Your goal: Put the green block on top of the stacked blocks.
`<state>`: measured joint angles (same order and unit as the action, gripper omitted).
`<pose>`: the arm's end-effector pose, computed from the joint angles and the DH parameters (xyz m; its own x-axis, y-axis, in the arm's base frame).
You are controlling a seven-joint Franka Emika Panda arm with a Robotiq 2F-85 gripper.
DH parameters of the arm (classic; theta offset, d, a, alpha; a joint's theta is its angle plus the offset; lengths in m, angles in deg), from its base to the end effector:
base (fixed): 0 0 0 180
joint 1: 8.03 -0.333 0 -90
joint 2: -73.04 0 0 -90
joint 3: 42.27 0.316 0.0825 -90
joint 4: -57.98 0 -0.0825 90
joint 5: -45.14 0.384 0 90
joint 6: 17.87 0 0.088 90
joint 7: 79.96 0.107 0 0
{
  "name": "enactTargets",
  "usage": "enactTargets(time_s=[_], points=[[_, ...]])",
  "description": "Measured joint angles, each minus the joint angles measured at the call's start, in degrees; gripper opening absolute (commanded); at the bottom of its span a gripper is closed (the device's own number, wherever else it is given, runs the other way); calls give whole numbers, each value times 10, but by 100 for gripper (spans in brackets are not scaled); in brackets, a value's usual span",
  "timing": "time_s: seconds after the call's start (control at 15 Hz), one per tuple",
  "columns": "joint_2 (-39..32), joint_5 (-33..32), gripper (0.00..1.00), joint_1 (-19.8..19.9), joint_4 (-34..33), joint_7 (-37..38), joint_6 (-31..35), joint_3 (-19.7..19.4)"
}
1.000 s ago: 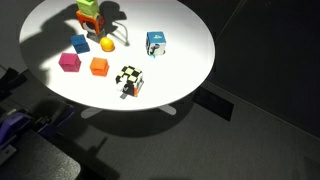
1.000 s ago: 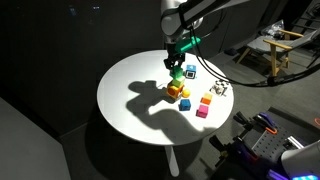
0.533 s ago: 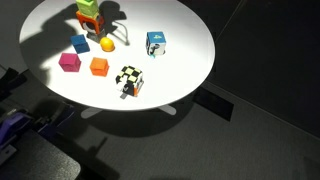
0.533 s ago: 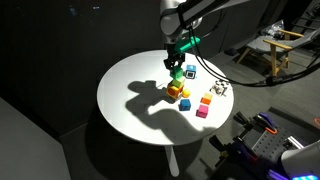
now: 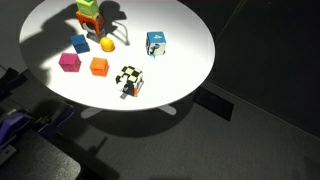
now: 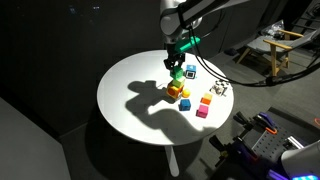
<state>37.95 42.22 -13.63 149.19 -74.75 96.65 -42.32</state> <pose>0.6690 0.0620 0.2607 0.9795 0.0253 -0.2000 0.0380 -0.9975 0.0600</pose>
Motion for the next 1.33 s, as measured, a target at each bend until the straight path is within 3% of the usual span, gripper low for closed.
enactTargets(time_s=[1.33], points=[[3,-6,27,-3,-3,0,-23,0]])
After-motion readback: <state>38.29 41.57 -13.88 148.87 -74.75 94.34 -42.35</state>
